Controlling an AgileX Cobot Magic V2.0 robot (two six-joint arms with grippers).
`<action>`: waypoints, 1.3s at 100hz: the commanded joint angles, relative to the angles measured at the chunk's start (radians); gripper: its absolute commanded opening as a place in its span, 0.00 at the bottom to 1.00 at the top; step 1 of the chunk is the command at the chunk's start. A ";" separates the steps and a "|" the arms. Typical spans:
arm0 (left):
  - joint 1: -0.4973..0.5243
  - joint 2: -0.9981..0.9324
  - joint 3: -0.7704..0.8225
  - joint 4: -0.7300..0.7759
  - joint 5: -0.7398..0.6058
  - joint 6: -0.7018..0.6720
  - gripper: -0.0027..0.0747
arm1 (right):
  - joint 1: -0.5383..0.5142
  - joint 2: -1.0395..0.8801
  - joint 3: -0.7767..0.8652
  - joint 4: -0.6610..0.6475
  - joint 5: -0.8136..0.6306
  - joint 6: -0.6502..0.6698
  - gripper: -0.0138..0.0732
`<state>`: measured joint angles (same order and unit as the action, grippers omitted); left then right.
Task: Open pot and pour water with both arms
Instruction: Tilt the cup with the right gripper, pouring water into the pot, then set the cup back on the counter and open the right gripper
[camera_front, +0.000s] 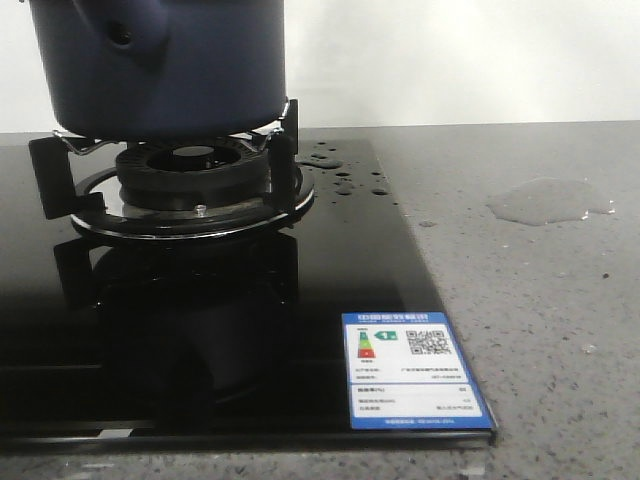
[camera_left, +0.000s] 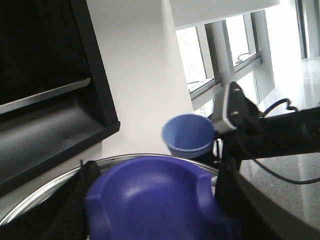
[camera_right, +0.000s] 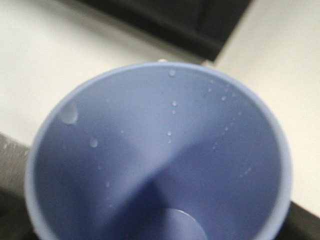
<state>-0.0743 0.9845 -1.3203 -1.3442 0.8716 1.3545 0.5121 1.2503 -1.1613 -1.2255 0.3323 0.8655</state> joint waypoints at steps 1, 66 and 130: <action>-0.004 -0.012 0.002 -0.074 -0.052 -0.010 0.35 | -0.066 -0.115 0.134 -0.017 -0.149 0.057 0.47; -0.004 -0.012 0.191 -0.143 -0.074 -0.004 0.35 | -0.385 -0.176 0.654 0.182 -0.678 0.090 0.47; -0.004 0.011 0.193 -0.122 -0.038 0.066 0.35 | -0.385 -0.308 0.522 0.210 -0.722 0.086 0.89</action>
<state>-0.0743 0.9889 -1.0999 -1.3846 0.8533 1.3762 0.1323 1.0052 -0.5777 -1.0234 -0.3466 0.9539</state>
